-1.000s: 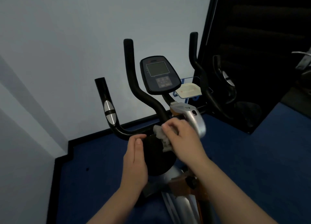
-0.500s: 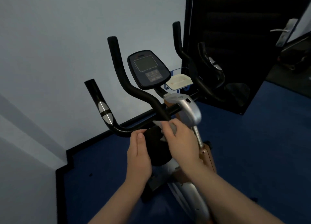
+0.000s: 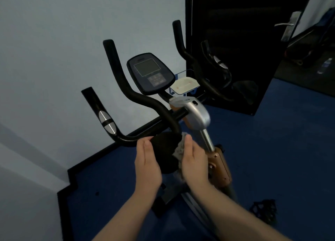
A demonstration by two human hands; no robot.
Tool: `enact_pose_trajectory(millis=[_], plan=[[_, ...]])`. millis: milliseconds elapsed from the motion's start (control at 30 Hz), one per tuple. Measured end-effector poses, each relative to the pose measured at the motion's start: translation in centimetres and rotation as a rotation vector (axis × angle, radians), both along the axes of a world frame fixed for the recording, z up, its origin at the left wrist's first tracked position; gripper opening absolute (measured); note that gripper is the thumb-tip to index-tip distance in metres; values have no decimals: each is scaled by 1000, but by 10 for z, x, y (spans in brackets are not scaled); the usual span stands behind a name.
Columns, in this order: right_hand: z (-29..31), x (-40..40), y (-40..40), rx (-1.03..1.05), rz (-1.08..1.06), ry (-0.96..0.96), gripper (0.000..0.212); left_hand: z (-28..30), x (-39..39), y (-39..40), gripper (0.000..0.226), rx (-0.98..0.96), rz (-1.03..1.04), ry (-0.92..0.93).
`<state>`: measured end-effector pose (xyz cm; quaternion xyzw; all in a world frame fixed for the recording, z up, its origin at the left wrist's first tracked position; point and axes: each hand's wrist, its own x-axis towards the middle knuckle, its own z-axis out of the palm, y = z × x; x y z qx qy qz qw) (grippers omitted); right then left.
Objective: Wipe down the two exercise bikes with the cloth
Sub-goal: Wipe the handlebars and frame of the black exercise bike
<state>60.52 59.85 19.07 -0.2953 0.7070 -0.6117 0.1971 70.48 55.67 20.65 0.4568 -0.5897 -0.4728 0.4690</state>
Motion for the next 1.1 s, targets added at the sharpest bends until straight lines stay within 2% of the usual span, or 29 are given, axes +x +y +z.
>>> enact_pose_trajectory(millis=[67,167,233,300,367,433,533,600,633,700,767,867,933,1000,1033,1100], plan=[[7,-5,-10,-26,-32,15,50,1,-1,0,32,1,12,-2],[-9,24,-4,-147,-106,-148,40,-1,-2,2,33,2,28,10],[-21,42,7,-157,-91,-299,53,-2,-1,2,33,8,19,17],[-16,33,4,-139,-91,-301,57,-1,0,0,33,9,-1,11],[5,10,-7,-136,-100,-200,48,0,0,-1,33,12,-12,14],[27,-7,-18,-71,-11,3,43,0,0,1,33,23,-2,31],[36,-24,-17,168,201,417,43,-1,0,5,33,27,2,39],[48,-37,-14,318,347,592,43,0,1,6,32,21,39,16],[57,-42,-19,436,412,743,40,-1,1,6,32,12,63,2],[70,-40,-46,606,550,1178,24,-1,2,8,35,-4,106,-10],[83,-19,-71,680,711,1398,31,-1,1,9,42,-3,128,2],[87,-10,-84,565,904,1430,26,-4,1,13,52,-16,145,-6],[85,-28,-83,495,1026,1262,30,-8,5,15,59,-9,130,-46],[90,-40,-89,577,1107,1087,45,-9,9,19,67,24,73,-58],[95,-37,-97,646,1144,1097,49,-8,11,21,68,18,51,-66],[96,-26,-110,748,1193,1235,49,-4,14,24,60,-26,25,-105]])
